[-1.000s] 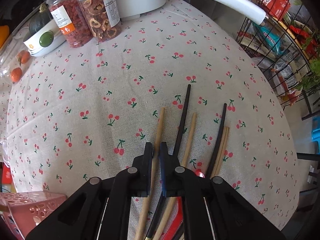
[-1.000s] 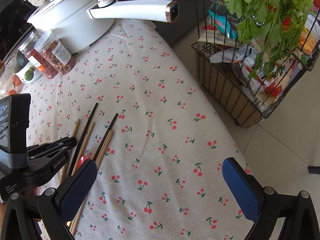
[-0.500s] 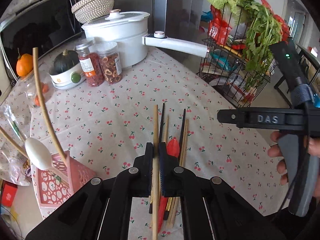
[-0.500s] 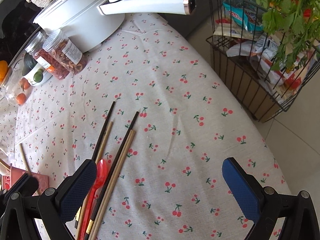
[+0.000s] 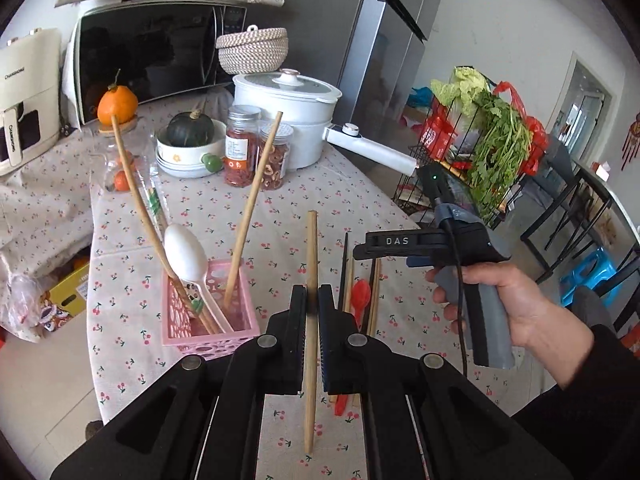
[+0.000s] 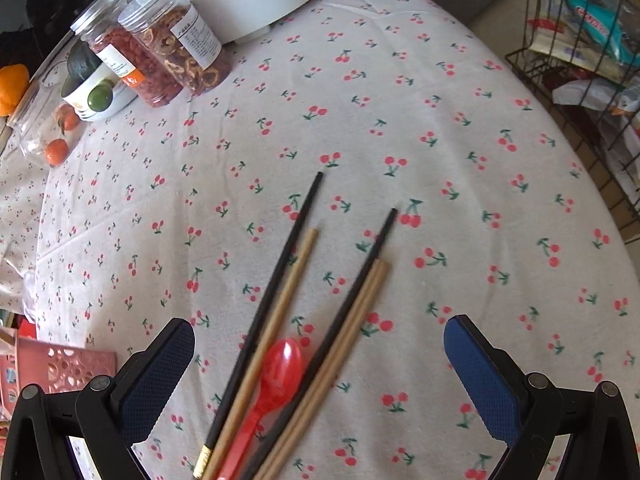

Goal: Organize utensils
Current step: 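Lift the wooden chopstick with the left tool while the right tool grasps a black chopstick, then lower both held chopsticks into the pink basket and open both tools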

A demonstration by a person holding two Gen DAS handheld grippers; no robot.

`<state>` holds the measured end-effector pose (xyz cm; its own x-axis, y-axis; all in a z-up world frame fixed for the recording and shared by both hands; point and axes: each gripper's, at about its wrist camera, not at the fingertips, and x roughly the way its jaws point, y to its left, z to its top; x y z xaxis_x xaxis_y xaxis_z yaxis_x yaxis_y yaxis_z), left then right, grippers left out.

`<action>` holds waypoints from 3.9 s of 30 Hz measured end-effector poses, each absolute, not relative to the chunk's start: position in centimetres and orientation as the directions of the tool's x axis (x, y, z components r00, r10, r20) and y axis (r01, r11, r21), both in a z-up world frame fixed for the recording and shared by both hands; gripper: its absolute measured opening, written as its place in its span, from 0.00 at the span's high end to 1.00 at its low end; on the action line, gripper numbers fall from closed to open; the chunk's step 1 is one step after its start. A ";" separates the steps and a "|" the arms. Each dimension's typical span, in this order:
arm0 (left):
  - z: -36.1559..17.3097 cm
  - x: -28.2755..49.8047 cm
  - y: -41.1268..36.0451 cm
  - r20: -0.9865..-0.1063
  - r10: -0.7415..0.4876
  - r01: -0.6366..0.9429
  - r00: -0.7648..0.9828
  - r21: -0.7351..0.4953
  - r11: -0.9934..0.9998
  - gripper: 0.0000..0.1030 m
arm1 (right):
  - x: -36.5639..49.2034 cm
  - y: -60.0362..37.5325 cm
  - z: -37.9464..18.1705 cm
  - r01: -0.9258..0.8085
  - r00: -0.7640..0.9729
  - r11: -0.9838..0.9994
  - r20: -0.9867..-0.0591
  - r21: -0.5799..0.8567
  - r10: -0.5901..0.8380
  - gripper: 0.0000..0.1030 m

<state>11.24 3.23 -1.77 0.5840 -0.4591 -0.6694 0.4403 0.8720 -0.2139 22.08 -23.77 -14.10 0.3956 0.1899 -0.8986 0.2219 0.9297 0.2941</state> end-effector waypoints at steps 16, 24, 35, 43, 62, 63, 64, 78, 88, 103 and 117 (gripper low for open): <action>-1.0 10.8 8.5 -0.659 -0.471 0.413 0.586 -0.257 0.874 0.95 | 28.7 -20.5 -17.1 0.159 0.407 0.982 -0.913 0.097 0.024 0.51; -1.2 11.1 9.1 -0.660 -0.466 0.397 0.589 -0.266 0.878 0.95 | 28.4 -18.4 -17.0 0.144 0.427 0.987 -0.904 0.069 0.001 0.90; -0.8 10.5 9.0 -0.644 -0.463 0.402 0.609 -0.252 0.880 0.95 | 23.8 -18.0 -9.9 0.022 0.590 0.966 -0.783 0.257 0.195 0.93; -0.2 9.4 8.3 -0.622 -0.464 0.427 0.631 -0.221 0.877 0.95 | 18.0 -16.3 -4.5 -0.080 0.690 0.973 -0.693 0.215 0.210 0.94; 2.6 8.2 8.6 -0.524 -0.480 0.427 0.704 -0.228 0.875 0.95 | 10.4 -13.6 1.1 -0.177 0.772 0.975 -0.596 0.134 0.222 0.96; 3.0 8.2 8.8 -0.511 -0.481 0.425 0.713 -0.231 0.875 0.95 | 10.3 -13.4 1.4 -0.186 0.774 0.973 -0.589 0.136 0.230 0.96; 3.4 8.1 9.1 -0.497 -0.480 0.421 0.722 -0.234 0.876 0.95 | 10.2 -13.3 1.8 -0.193 0.778 0.972 -0.581 0.137 0.237 0.96; 7.0 9.6 13.1 -0.360 -0.367 0.298 0.858 -0.234 0.925 0.95 | 9.4 -12.5 7.8 -0.271 0.821 0.937 -0.456 0.219 0.343 0.96; 6.8 10.8 12.8 -0.358 -0.330 0.270 0.874 -0.207 0.940 0.95 | 9.4 -12.0 10.4 -0.296 0.846 0.914 -0.367 0.279 0.386 0.96; 2.1 15.8 11.5 -0.506 -0.331 0.245 0.796 -0.229 0.942 0.93 | 13.3 -9.6 7.5 -0.295 0.813 0.904 -0.416 0.309 0.407 0.96; 2.3 14.0 12.6 -0.524 -0.316 0.201 0.791 -0.265 0.943 0.11 | 13.6 -12.3 6.3 -0.261 0.799 0.881 -0.424 0.394 0.426 0.39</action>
<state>14.02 12.61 2.28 0.7907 -0.3157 -0.5245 0.2011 0.9432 -0.2646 13.58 -12.30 6.34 0.7990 0.4263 -0.4240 -0.2612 0.8812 0.3940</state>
